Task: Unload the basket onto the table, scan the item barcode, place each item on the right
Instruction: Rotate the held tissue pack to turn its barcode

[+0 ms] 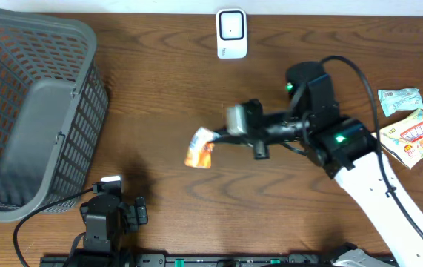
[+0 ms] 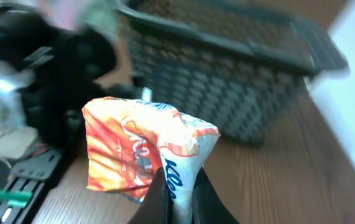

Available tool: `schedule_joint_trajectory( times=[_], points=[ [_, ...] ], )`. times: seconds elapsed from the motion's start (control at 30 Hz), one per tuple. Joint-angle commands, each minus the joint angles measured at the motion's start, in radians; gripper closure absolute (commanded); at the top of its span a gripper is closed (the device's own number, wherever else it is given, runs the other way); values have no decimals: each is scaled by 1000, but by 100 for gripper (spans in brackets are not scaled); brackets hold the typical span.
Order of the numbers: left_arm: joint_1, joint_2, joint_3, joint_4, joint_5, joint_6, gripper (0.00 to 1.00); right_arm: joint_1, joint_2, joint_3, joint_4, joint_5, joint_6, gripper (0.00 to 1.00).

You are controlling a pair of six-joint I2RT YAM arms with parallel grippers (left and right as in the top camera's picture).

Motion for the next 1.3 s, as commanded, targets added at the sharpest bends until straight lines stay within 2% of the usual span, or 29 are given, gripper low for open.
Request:
schedule_joint_trajectory(
  times=[0.0, 0.13, 0.8, 0.9, 1.07, 1.2, 1.27],
  points=[
    [2, 0, -5, -18, -5, -5, 2, -61, -7, 3, -16, -306, -267, 99],
    [2, 0, -5, -18, -5, -5, 2, -140, -6, 3, -14, -454, -302, 99],
    [2, 0, -5, -18, -5, -5, 2, -167, -6, 3, -55, -429, -272, 99],
    [2, 0, -5, -18, -5, -5, 2, -168, -6, 3, -55, -389, -154, 99],
    [2, 0, -5, -18, -5, -5, 2, -166, -4, 3, -56, -293, 149, 99],
    [2, 0, -5, -18, -5, -5, 2, -166, -1, 1, -67, -87, 465, 99],
    [2, 0, -5, -18, -5, -5, 2, -166, 4, 1, -74, 110, 709, 99]
  ],
)
